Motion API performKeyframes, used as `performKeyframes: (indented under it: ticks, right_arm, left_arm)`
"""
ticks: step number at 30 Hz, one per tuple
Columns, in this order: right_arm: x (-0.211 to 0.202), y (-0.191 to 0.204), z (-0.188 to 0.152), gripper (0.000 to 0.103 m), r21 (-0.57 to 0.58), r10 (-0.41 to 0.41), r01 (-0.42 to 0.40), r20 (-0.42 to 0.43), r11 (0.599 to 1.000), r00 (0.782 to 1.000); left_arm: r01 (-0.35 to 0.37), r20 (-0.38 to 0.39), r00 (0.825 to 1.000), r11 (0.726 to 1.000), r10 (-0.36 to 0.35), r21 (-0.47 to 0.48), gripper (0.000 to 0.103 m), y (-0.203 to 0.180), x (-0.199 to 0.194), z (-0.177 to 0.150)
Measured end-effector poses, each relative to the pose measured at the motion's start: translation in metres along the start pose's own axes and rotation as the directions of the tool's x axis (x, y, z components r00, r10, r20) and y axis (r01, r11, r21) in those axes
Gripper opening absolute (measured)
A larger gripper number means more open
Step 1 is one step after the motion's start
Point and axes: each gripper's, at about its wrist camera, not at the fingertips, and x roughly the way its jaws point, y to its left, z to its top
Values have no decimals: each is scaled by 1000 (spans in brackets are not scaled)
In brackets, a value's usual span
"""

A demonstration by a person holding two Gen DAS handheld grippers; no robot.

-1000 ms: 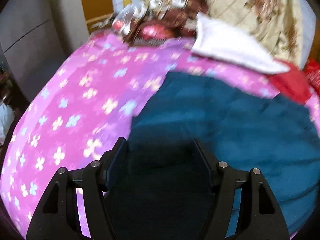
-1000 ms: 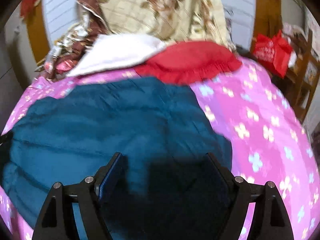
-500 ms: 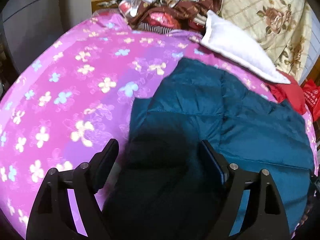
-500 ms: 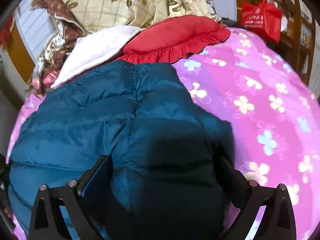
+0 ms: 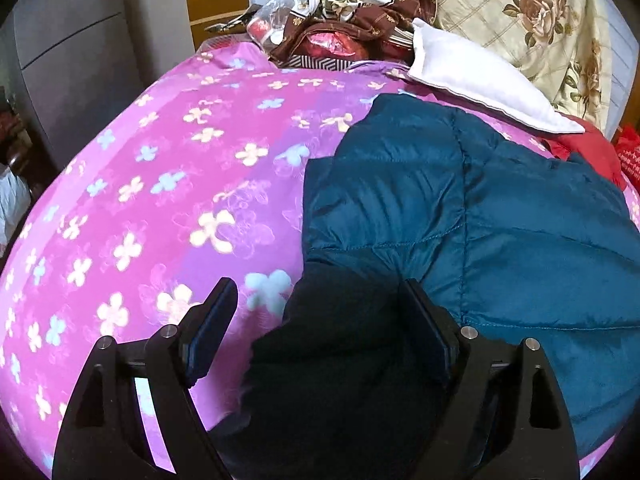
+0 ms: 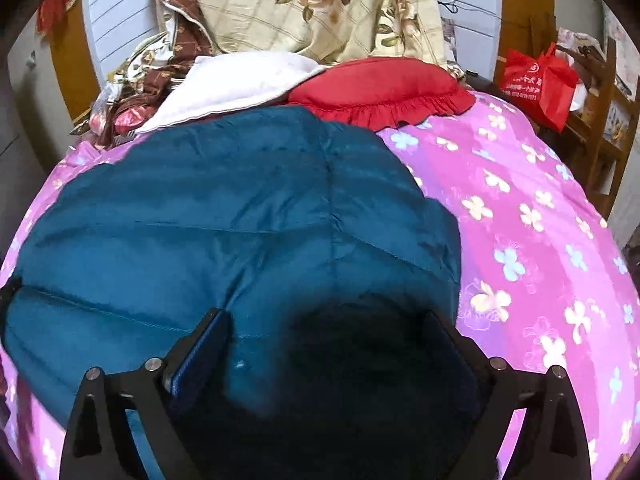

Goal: Fold large clothes
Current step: 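Release the jacket and lift both grippers away from it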

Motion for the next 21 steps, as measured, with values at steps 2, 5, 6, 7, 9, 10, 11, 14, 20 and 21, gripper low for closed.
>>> performKeyframes:
  ticks: [2, 5, 6, 7, 9, 10, 11, 14, 20, 21]
  right_arm:
    - [9, -5, 1, 103, 24, -6, 7, -4, 1000, 1000]
    - [11, -7, 5, 103, 35, -14, 15, -39, 999, 999]
    - [7, -4, 7, 101, 20, -27, 28, -51, 999, 998]
    - [1, -1, 10, 99, 1, -41, 41, -54, 999, 998]
    - [-17, 6, 11, 97, -8, -18, 18, -23, 1000, 1000]
    - [-26, 9, 11, 97, -6, 4, -4, -9, 1000, 1000]
    - [-35, 14, 11, 97, -6, 27, -27, 7, 1000, 1000]
    - [-53, 38, 6, 97, -55, 63, -61, 39, 997, 997]
    - [-24, 67, -17, 97, -119, 43, -45, -23, 992, 999]
    - [-19, 65, -18, 98, -99, 49, -51, -23, 994, 999]
  left_arm:
    - [-6, 0, 1000, 1000, 6, 2, 83, -2, -1, 0]
    - [0, -7, 1000, 1000, 0, -5, 83, -3, -12, 1]
    - [18, 2, 1000, 1000, -18, -14, 83, -3, -21, 0]
    - [29, 9, 1000, 999, -29, -17, 83, -4, -27, -1]
    - [56, 35, 998, 998, -56, -13, 83, -9, -47, -7]
    - [62, 44, 997, 998, -62, -7, 83, -13, -54, -9]
    - [64, 53, 997, 998, -64, 0, 83, -17, -60, -12]
    - [92, 54, 994, 995, -93, 28, 83, -32, -69, -23]
    - [31, 54, 998, 988, -39, 151, 83, -70, -57, -49]
    - [13, 65, 998, 985, -24, 173, 83, -75, -56, -51]
